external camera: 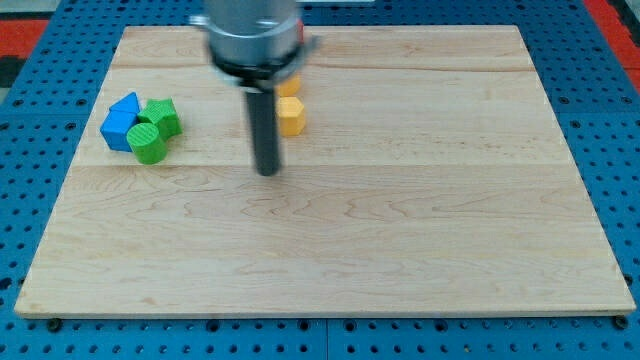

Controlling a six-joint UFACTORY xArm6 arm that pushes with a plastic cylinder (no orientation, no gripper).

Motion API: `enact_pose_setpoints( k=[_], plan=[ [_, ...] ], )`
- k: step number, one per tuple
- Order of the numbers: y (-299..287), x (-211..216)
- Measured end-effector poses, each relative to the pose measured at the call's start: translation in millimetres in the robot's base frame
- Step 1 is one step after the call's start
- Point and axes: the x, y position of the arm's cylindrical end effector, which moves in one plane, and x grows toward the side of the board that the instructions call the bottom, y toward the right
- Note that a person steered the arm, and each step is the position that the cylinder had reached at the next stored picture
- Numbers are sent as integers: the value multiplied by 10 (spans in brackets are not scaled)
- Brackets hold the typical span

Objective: Slightly push the red star to the bottom of the red circle

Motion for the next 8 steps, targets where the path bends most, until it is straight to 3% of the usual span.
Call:
enact_pose_setpoints(
  k=[3,5,6,7,8],
  plan=[
    [-538,-996],
    [-446,-1714],
    [-441,-1755],
    [30,-2000],
    [-14,-2001]
  ],
)
